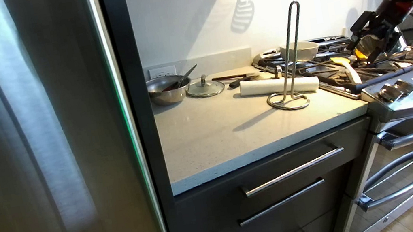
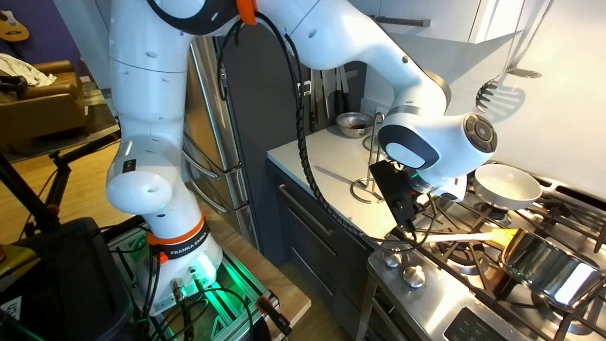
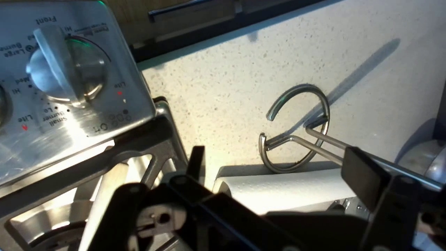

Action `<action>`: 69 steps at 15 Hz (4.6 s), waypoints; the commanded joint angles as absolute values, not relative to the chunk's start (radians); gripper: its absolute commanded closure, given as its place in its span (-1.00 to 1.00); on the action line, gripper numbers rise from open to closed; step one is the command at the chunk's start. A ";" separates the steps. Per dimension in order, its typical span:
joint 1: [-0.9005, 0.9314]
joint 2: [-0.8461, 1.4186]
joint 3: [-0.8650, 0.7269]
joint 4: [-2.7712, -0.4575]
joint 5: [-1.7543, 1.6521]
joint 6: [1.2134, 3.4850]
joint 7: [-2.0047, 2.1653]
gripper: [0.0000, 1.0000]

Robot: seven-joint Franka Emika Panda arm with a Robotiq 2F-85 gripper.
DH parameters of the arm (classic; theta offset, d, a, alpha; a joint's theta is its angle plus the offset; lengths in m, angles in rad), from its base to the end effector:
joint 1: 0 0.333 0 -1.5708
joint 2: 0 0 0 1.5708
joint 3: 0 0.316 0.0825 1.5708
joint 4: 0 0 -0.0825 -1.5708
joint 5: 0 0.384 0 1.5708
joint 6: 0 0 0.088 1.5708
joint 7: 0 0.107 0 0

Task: Put the paper towel roll on the silver stand

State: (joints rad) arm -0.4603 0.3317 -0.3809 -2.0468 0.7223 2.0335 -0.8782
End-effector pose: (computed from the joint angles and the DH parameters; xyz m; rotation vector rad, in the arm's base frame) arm 0.4061 -0.3928 0.2721 -2.5651 0.5128 -0.2234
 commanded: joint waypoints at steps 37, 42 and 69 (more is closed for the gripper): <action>-0.548 0.709 -0.139 -1.660 0.752 2.111 -0.757 -1.00; -0.556 0.721 -0.122 -1.652 0.779 2.116 -0.764 -1.00; -0.590 0.717 -0.122 -1.606 0.824 2.094 -0.795 -0.17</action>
